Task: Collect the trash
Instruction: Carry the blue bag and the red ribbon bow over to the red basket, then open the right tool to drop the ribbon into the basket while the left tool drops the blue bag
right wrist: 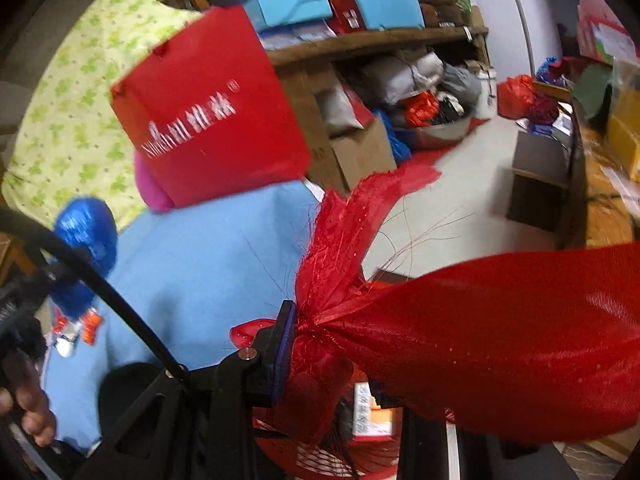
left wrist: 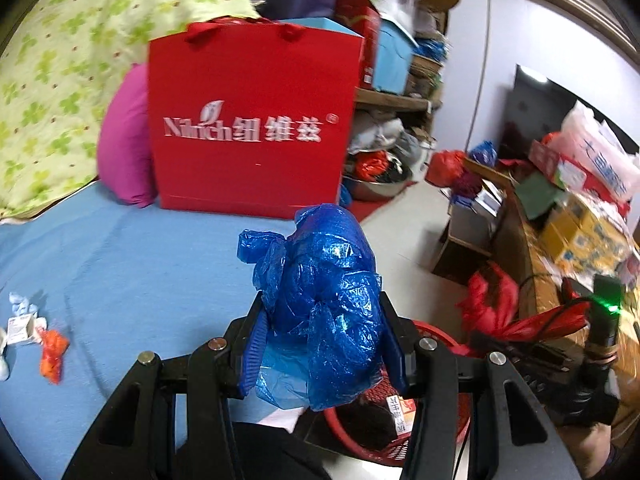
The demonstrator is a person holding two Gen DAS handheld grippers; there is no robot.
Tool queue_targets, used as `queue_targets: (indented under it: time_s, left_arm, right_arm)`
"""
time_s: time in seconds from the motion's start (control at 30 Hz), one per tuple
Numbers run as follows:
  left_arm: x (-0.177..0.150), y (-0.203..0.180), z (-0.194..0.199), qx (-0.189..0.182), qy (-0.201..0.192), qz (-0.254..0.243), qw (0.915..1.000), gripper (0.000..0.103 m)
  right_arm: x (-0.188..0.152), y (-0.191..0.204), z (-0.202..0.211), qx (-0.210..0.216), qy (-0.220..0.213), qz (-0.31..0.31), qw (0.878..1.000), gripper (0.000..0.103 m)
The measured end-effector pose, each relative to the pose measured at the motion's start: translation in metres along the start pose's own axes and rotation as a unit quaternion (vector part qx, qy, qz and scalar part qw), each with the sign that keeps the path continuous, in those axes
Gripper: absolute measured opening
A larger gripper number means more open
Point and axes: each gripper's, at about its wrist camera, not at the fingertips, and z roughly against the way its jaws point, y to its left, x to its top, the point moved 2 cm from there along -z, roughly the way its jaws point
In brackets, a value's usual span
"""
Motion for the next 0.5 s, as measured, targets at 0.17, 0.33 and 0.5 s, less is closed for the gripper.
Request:
queue_targets:
  time_s: [0.17, 0.33, 0.5]
  left_arm:
    - [-0.003, -0.014, -0.013, -0.009, 0.013, -0.012, 0.9998, 0.052]
    - [-0.005, -0.018, -0.027, -0.013, 0.027, -0.016, 0.9994, 0.052]
    - [-0.006, -0.028, -0.043, -0.025, 0.045, -0.023, 0.9984, 0.052]
  right_arm:
    - [-0.013, -0.014, -0.018, -0.010, 0.034, -0.006, 0.999, 0.035]
    - [-0.018, -0.023, -0.022, -0.014, 0.031, -0.013, 0.999, 0.076]
    - [-0.006, -0.032, -0.003, -0.025, -0.006, -0.033, 0.999, 0.076]
